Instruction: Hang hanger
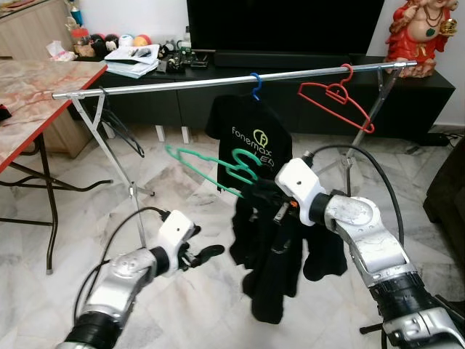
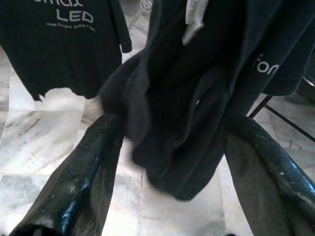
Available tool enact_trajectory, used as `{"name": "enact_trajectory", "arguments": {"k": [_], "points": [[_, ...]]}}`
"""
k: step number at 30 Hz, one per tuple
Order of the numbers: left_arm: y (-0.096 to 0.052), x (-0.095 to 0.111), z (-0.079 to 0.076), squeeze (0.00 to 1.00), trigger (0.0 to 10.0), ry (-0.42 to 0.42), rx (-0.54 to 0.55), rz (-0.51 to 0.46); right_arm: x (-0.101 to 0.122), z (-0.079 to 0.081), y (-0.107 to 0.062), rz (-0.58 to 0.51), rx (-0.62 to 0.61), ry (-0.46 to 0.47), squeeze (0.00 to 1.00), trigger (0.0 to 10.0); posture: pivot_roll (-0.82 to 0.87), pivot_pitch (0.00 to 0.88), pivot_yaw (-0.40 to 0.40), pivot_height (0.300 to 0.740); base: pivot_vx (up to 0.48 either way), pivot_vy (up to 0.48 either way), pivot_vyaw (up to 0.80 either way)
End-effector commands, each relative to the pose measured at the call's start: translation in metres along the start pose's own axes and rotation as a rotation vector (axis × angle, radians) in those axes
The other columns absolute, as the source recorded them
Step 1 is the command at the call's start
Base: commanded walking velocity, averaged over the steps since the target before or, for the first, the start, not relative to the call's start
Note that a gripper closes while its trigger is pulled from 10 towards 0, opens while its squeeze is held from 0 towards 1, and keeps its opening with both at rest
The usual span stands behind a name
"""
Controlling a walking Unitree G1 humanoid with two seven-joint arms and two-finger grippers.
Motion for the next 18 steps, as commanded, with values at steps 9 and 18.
{"name": "enact_trajectory", "arguments": {"k": [9,18], "points": [[0.007,-0.01,0.003,0.0,10.0,-0.002,0.02,0.015,0.028,0.016,-0.004,-0.048,0.015,-0.02,0.0,0.0,0.0,0.133,0.047,0.74,0.0,0.0,0.0],[0.014,-0.021,-0.001,0.0,10.0,0.018,0.022,0.041,0.054,0.033,-0.001,-0.12,0.061,-0.015,0.0,0.0,-0.01,0.132,0.046,0.74,0.0,0.0,0.0]]}}
Point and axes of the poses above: a point about 5 cm out from each wrist's last joint towards the gripper, its own y axis pointing out of the wrist towards the gripper, its own x axis along the axis of the wrist's last joint, z = x × y, the point moved 1 cm from there along y, pointing out of the wrist towards the gripper, and after that the axes turned 8 degrees about -y, right-handed, at the moved point
